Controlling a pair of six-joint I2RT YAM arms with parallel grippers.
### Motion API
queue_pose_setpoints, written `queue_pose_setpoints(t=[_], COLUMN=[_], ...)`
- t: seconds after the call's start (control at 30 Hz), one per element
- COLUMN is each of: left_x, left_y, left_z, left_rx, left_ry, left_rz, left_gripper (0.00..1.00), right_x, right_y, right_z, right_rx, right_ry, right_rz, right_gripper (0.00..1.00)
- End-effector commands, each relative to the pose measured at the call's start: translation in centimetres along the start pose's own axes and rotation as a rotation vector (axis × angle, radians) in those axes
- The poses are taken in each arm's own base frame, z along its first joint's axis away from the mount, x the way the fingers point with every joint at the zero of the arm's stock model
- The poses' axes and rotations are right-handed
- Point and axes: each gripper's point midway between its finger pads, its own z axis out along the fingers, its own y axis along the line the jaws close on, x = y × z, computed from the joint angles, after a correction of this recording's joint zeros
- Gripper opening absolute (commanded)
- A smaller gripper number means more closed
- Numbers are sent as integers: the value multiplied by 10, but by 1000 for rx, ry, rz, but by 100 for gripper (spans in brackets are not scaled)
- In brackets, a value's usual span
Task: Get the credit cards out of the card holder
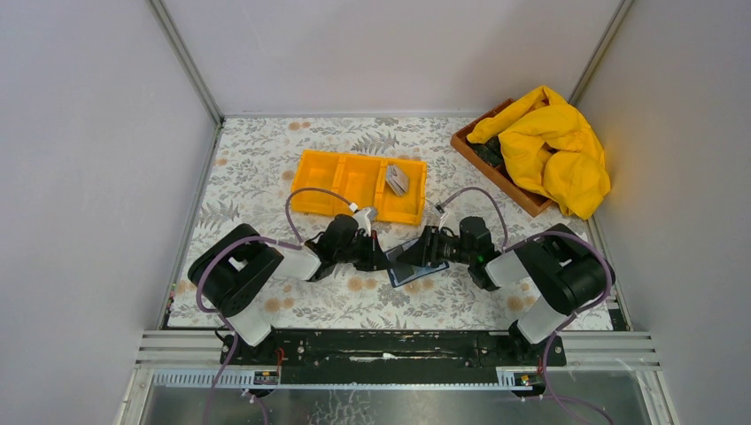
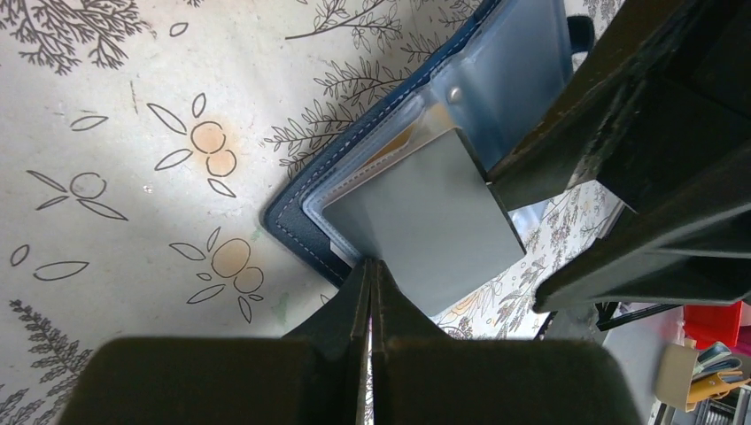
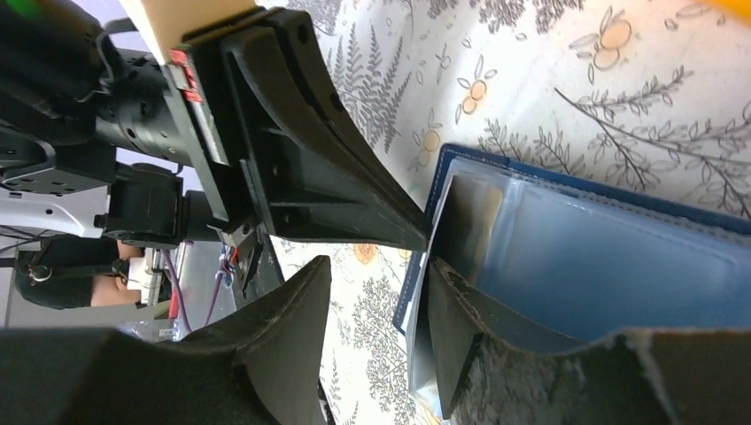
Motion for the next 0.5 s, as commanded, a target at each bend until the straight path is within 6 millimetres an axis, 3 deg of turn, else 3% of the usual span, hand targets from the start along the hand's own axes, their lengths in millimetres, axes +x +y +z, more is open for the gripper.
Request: queue_pose_setpoints(t=[0.0,0.13,0.47], left_x=[8,8,8], left_y=[9,9,9], left_z=[4,4,4], left_rx=[-30,-29,-29], left_ry=[35,35,37], left_rz=[6,5,5], left_gripper=[0,0,0], right_x=[10,9,14], right_y=[12,-7,11], right_z=[4,0,4], right_rx=[-40,89,-37], right_ry=[82,91,124], right_rz=[-13,-52,-17], right_gripper=[51,50,50])
